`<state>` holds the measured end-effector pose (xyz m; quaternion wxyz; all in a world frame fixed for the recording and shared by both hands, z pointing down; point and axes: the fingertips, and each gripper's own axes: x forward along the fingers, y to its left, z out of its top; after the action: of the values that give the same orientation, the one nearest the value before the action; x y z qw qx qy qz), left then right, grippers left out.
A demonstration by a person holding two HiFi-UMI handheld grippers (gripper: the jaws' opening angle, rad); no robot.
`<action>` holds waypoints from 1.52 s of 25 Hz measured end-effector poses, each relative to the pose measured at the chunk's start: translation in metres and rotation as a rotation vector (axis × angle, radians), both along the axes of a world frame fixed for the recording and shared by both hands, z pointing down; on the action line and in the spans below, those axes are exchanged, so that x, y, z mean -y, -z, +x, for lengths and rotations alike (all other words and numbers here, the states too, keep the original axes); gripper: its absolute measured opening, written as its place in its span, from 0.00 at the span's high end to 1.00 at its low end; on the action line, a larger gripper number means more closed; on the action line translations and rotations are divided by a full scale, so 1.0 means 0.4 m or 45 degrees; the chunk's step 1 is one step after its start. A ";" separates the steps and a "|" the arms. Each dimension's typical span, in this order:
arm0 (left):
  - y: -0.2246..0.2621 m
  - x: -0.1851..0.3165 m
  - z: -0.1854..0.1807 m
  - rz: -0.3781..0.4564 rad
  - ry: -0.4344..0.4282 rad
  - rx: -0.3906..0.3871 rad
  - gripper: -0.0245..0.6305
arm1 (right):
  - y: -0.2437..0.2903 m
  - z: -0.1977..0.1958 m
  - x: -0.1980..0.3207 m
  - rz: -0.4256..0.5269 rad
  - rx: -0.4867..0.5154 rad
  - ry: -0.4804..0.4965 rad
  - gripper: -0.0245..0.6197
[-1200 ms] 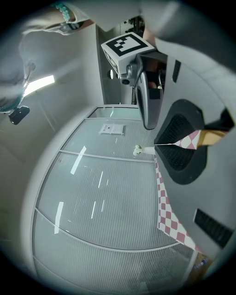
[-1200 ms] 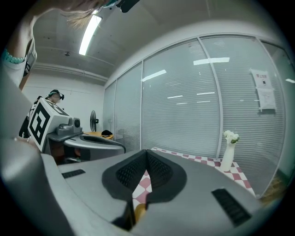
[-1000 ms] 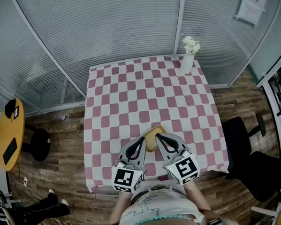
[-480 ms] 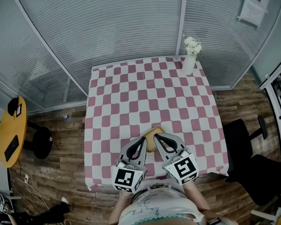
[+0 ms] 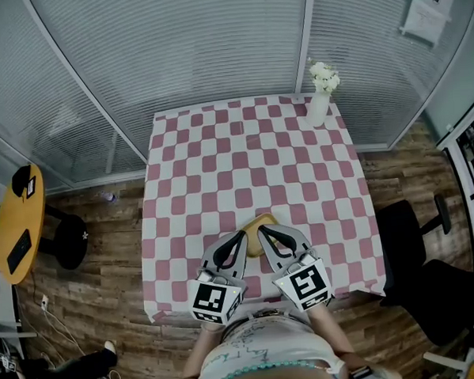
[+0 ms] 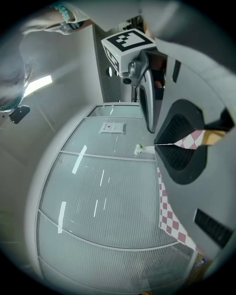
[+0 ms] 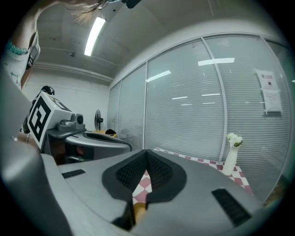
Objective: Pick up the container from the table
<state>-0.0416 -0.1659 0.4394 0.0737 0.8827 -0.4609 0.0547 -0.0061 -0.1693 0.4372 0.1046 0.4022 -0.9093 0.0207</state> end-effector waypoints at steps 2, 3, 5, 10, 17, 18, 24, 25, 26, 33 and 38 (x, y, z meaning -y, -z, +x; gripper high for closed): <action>-0.001 -0.002 0.001 -0.006 -0.011 0.002 0.94 | 0.000 -0.003 0.000 -0.005 -0.003 0.000 0.97; -0.001 -0.001 0.002 -0.007 -0.014 0.002 0.94 | -0.002 -0.004 0.000 -0.006 -0.005 0.001 0.97; -0.001 -0.001 0.002 -0.007 -0.017 -0.004 0.94 | -0.011 -0.006 0.002 -0.001 -0.014 0.005 0.97; -0.001 -0.004 0.006 -0.009 -0.026 -0.009 0.94 | -0.046 -0.006 0.006 0.007 -0.041 0.013 0.97; -0.019 -0.010 0.009 -0.033 -0.036 -0.003 0.94 | -0.105 0.004 0.011 -0.057 -0.073 0.002 0.97; -0.020 -0.010 0.009 -0.035 -0.037 -0.001 0.94 | -0.113 0.006 0.014 -0.066 -0.080 -0.002 0.97; -0.028 -0.009 0.005 -0.044 -0.031 0.006 0.94 | -0.165 0.024 0.032 -0.101 -0.142 -0.033 0.97; -0.030 -0.010 0.005 -0.046 -0.031 0.006 0.94 | -0.174 0.029 0.036 -0.108 -0.151 -0.037 0.97; -0.031 -0.010 0.005 -0.048 -0.031 0.006 0.94 | -0.182 0.033 0.039 -0.114 -0.159 -0.041 0.97; -0.031 -0.006 -0.002 -0.051 -0.019 0.006 0.94 | -0.228 0.059 0.068 -0.159 -0.193 -0.064 0.97; -0.031 -0.001 -0.007 -0.057 -0.017 0.001 0.94 | -0.260 0.070 0.092 -0.189 -0.217 -0.071 0.97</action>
<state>-0.0446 -0.1655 0.4517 0.0931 0.8839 -0.4535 0.0660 0.0219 -0.2063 0.5412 0.2106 0.4187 -0.8816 0.0566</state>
